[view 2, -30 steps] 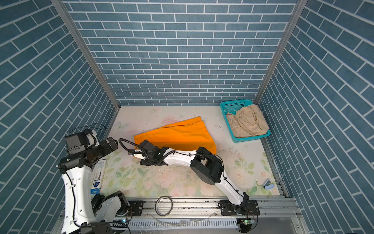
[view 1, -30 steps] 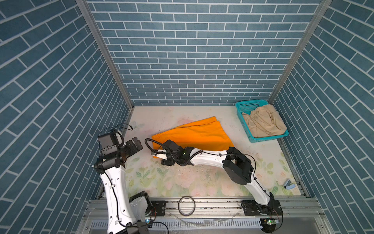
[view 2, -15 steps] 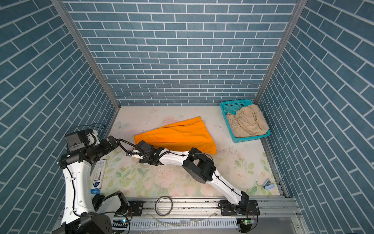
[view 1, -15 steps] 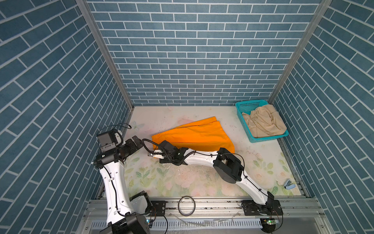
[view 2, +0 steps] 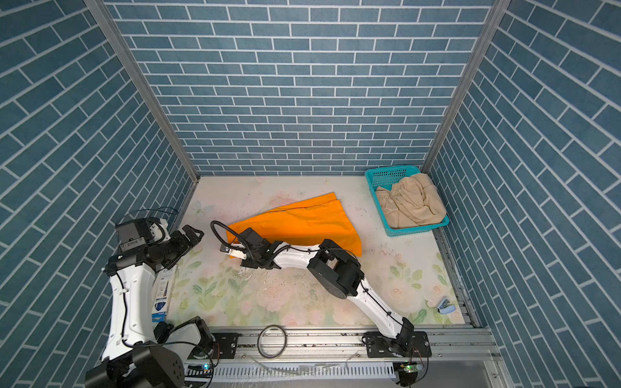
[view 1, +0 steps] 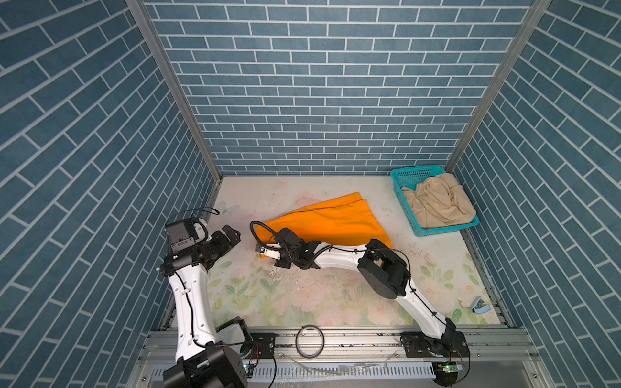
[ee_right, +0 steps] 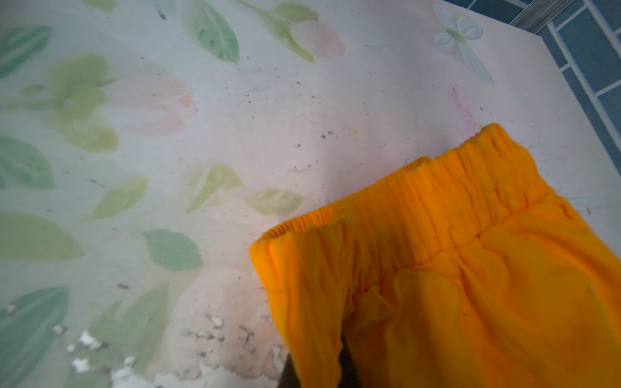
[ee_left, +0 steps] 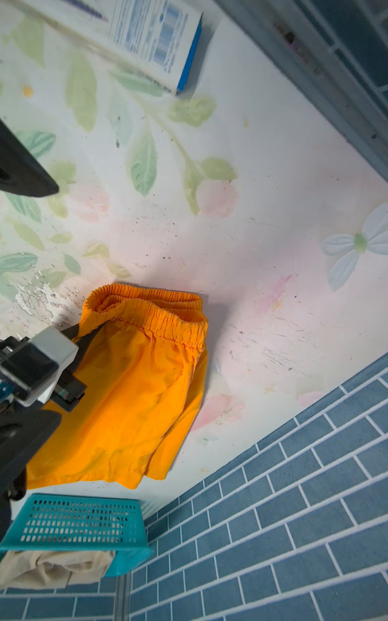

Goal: Fold and stack the shorts

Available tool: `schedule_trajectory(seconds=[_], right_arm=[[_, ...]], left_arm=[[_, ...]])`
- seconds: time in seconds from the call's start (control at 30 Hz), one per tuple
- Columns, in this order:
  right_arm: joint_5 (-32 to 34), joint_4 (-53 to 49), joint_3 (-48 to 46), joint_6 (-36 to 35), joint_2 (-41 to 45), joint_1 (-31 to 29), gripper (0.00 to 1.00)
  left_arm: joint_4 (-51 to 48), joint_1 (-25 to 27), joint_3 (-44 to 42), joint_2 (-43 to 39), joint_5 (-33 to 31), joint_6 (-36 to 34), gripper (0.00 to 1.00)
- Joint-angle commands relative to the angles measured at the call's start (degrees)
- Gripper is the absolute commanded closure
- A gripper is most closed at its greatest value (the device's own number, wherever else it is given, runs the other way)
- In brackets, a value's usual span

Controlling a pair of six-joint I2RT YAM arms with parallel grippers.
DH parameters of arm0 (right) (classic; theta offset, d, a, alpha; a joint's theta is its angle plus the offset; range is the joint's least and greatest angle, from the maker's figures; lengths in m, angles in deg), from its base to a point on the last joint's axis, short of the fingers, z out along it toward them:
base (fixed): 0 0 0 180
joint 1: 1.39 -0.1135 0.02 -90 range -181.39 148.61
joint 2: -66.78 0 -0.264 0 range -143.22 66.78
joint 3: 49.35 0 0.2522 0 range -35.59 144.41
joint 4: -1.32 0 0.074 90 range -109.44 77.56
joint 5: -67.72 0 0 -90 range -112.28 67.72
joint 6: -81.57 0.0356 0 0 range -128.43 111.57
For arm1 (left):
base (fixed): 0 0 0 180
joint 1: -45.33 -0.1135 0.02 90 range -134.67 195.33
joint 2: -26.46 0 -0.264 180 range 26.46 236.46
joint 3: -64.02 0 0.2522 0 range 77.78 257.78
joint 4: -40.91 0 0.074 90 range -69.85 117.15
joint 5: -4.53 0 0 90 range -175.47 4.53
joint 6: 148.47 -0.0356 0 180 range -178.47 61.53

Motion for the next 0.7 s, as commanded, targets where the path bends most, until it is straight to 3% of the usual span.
schedule_trajectory(seconds=[0.0, 0.17, 0.43, 0.67], right_arm=[[-6.35, 8.40, -5.74, 6.68, 5.49, 1.55, 1.00], [-9.34, 15.26, -11.80, 9.99, 8.06, 2.60, 1.00], [-10.36, 18.63, -14.39, 11.25, 8.78, 2.88, 1.00], [-9.82, 20.56, -15.46, 10.84, 9.27, 3.07, 1.00]], left_arm=[[4.94, -0.17, -3.66, 1.26, 4.26, 5.53, 0.00], [12.24, 1.71, -8.33, 3.05, 6.06, 11.26, 0.00], [25.98, 12.63, -12.39, 11.73, 3.89, 18.24, 0.00], [33.08, 16.70, -13.56, 19.58, 2.87, 19.48, 0.00]])
